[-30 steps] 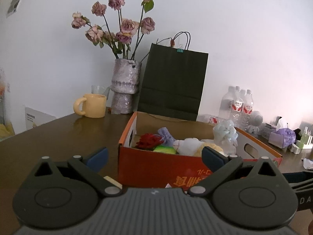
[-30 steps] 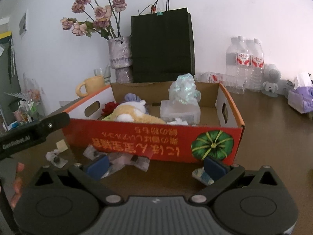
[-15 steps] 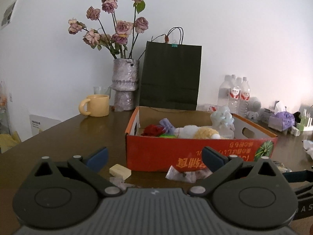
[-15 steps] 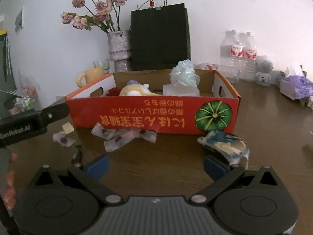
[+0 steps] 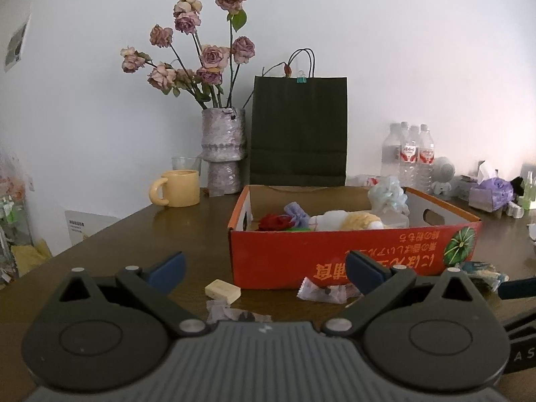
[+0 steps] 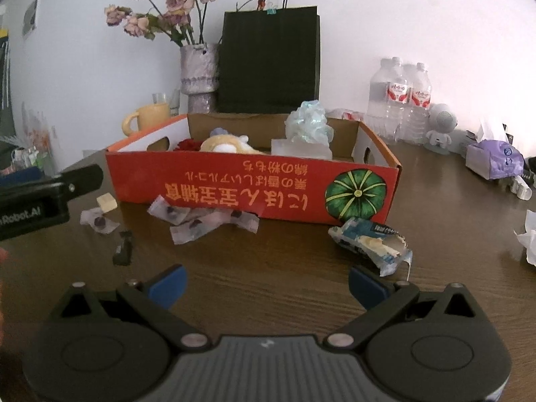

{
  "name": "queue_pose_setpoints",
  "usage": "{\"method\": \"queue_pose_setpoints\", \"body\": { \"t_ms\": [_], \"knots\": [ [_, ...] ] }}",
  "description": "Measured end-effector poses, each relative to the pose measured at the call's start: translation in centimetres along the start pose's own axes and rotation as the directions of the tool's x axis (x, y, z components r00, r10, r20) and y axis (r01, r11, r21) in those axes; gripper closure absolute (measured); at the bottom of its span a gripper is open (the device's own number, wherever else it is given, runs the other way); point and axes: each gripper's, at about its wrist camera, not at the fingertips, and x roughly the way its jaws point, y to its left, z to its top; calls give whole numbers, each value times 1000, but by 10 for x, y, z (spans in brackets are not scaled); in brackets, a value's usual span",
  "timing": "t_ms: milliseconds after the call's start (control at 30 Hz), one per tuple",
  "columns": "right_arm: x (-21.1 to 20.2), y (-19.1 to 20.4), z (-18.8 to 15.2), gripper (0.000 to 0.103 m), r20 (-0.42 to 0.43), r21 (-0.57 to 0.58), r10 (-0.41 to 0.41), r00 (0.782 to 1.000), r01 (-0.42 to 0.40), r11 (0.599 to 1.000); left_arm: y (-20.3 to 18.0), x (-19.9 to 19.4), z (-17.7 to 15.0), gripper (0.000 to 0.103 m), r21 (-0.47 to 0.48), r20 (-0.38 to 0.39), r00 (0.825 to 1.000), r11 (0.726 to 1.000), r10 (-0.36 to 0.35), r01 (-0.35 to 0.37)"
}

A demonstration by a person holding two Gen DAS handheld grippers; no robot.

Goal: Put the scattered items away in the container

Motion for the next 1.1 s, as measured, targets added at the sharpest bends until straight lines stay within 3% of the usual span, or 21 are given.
{"method": "queue_pose_setpoints", "body": {
  "t_ms": [1100],
  "knots": [
    [-3, -6, -1, 0, 21, 36, -22, 1000, 21, 999, 4, 5, -3, 0, -2, -67, 998, 1000, 14, -14]
  ]
}}
